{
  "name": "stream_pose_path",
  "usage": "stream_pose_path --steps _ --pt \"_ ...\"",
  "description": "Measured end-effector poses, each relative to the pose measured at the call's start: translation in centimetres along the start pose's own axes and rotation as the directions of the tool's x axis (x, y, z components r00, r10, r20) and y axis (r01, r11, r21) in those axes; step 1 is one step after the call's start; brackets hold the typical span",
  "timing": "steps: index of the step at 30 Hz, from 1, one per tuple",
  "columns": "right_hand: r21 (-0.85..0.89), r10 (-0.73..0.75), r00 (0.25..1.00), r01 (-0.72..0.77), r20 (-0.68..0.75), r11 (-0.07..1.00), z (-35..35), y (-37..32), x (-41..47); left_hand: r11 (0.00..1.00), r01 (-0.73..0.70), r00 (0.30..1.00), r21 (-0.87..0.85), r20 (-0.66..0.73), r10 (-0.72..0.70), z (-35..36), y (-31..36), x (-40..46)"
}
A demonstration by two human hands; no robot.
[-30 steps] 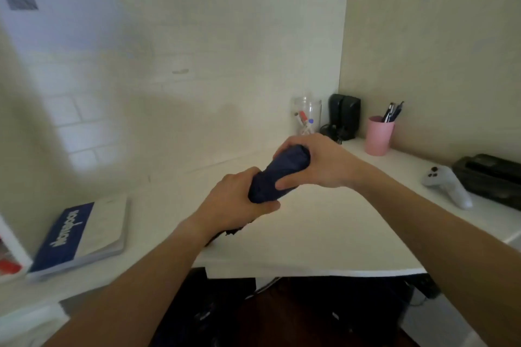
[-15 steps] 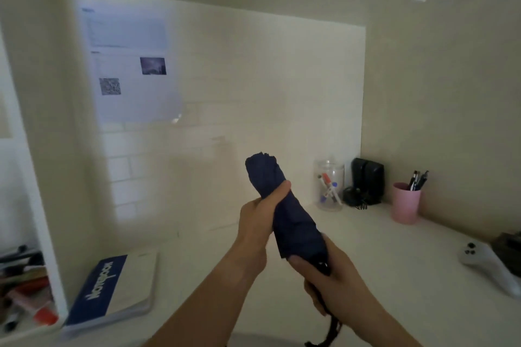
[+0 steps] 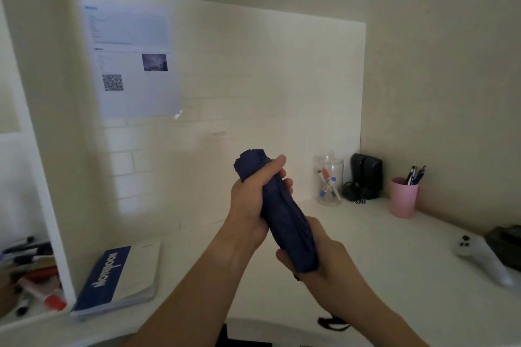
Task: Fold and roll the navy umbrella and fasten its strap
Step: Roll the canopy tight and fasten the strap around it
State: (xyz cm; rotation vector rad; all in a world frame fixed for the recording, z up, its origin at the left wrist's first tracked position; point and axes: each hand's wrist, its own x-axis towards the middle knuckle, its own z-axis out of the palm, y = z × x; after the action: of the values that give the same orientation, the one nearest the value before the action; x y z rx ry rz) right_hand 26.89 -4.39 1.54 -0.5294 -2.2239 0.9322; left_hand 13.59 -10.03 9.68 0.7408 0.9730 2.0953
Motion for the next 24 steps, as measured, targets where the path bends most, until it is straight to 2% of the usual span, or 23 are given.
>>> stream_pose_path --steps 1,2,3,4,5,7,9,10,11,12,13,16,17,19,21,22,24 --pt "0.223 0.036 0.995 -0.056 0.096 0.973 -0.6 -0.2 -0.1 0.999 0.02 0.996 -0.031 0.092 -0.017 -0.4 0.4 -0.2" --pt "0.444 0.059 0.977 -0.146 0.204 0.884 -1.0 -0.4 -0.3 0.997 0.041 0.984 -0.072 0.174 -0.028 -0.6 0.9 -0.4" --pt "0.606 0.062 0.951 -0.242 0.303 0.758 -1.3 -0.5 -0.6 0.992 0.057 0.973 -0.108 0.228 -0.032 -0.8 1.1 -0.6" --pt "0.677 0.064 0.929 -0.312 0.365 0.666 -1.4 -0.9 -0.9 0.99 0.066 0.969 -0.129 0.244 -0.033 -0.9 1.2 -0.6" --pt "0.674 0.054 0.924 -0.316 0.379 0.668 -1.5 -1.0 -1.0 0.989 0.066 0.976 -0.134 0.216 -0.036 -0.8 1.2 -0.5" --pt "0.527 0.046 0.949 -0.214 0.313 0.823 -1.5 -0.7 -0.8 0.993 0.051 0.996 -0.111 0.073 -0.043 -0.8 0.9 0.3" --pt "0.141 0.079 0.989 -0.097 0.127 0.985 -1.2 -0.2 -0.9 0.997 0.0 0.993 -0.082 -0.115 -0.009 -1.1 0.8 1.3" --pt "-0.063 0.075 0.997 -0.074 0.018 0.995 -1.0 0.1 -1.1 0.996 -0.028 0.984 -0.086 -0.179 0.012 -1.4 0.8 1.6" --pt "-0.196 0.062 0.996 -0.073 -0.062 0.978 -0.7 0.3 -1.3 0.994 -0.045 0.978 -0.101 -0.206 0.023 -1.6 0.9 1.8" --pt "-0.231 0.05 0.994 -0.072 -0.1 0.97 -0.4 0.2 -1.5 0.992 -0.048 0.98 -0.116 -0.195 0.024 -1.6 0.8 1.6" --pt "-0.194 0.046 0.993 -0.068 -0.112 0.979 -0.1 0.3 -1.4 0.993 -0.04 0.987 -0.109 -0.159 0.023 -1.4 0.4 1.2" --pt "0.109 0.087 0.994 -0.079 -0.073 0.991 0.0 -0.1 -0.5 0.998 0.053 0.998 0.019 -0.028 -0.052 -0.5 -2.4 -1.1" --pt "0.232 0.111 0.994 -0.104 -0.017 0.967 -0.2 -0.5 -0.5 0.994 0.095 0.995 0.049 0.004 -0.095 -0.3 -3.3 -1.8" --pt "0.434 0.138 0.985 -0.168 0.1 0.885 -0.5 -1.0 -0.5 0.986 0.13 0.992 0.105 -0.021 -0.128 -0.2 -4.1 -2.0" --pt "0.45 0.146 0.983 -0.179 0.107 0.875 -0.7 -0.9 -0.7 0.984 0.116 0.986 0.133 -0.135 -0.098 0.0 -3.9 -1.2" --pt "0.397 0.153 0.986 -0.167 0.068 0.903 -0.6 -0.6 -0.9 0.985 0.114 0.977 0.127 -0.192 -0.088 0.0 -3.8 -0.8" --pt "0.186 0.133 0.989 -0.12 -0.06 0.975 -0.4 0.3 -1.3 0.991 0.107 0.967 0.079 -0.239 -0.086 0.1 -3.7 -0.2"
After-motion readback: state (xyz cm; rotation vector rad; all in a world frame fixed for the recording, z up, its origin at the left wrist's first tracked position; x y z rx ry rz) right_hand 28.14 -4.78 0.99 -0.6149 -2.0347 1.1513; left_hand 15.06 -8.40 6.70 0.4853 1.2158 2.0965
